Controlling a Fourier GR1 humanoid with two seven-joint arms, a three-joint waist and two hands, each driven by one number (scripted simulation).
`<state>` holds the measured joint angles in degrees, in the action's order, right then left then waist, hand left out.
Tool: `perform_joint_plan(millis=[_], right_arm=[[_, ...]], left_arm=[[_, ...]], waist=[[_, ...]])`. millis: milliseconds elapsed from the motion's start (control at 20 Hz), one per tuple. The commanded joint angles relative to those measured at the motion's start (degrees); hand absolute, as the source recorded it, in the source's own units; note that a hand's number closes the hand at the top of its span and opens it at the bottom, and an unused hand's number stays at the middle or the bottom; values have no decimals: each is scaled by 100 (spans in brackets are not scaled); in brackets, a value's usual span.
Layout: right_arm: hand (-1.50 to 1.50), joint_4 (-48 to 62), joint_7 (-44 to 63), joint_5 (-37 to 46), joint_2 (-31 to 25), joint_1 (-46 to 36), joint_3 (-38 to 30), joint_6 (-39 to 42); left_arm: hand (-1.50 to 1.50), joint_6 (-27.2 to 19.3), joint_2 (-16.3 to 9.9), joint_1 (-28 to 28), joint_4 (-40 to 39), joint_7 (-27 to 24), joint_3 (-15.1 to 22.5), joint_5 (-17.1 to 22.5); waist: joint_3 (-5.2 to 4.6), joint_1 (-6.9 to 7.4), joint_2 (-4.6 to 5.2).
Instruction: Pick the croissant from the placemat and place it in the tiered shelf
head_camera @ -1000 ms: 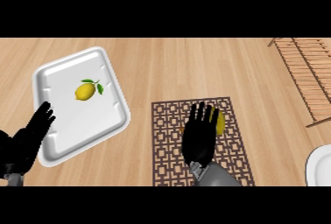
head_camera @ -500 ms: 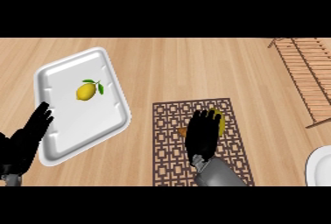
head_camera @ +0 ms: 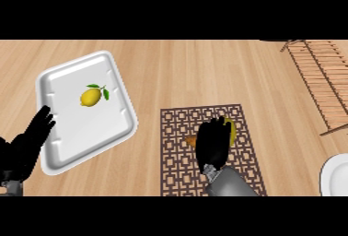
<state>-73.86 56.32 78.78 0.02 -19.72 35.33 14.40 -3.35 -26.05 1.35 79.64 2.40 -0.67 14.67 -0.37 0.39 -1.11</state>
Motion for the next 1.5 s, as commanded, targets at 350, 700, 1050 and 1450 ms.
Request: perform_joint_plan(millis=[350, 700, 1050, 1450], right_arm=[[150, -1237, 448, 890, -2, 395, 838, 479], [150, -351, 1462, -5, -301, -1146, -3439, -689], [150, 447, 2047, 332, -617, -2876, -4938, -1119], [150, 641, 2296, 1111, -544, -4145, -5522, -2060]], left_arm=[[0, 273, -61, -27, 132, 279, -382, -58], [0, 32, 233, 46, 225, 154, -122, -159], [0, 177, 141, -188, 162, 172, -128, -157], [0, 199, 265, -137, 224, 228, 3, -204]], waist=[[36, -56, 91], [69, -134, 228], [36, 245, 225], [34, 250, 172]])
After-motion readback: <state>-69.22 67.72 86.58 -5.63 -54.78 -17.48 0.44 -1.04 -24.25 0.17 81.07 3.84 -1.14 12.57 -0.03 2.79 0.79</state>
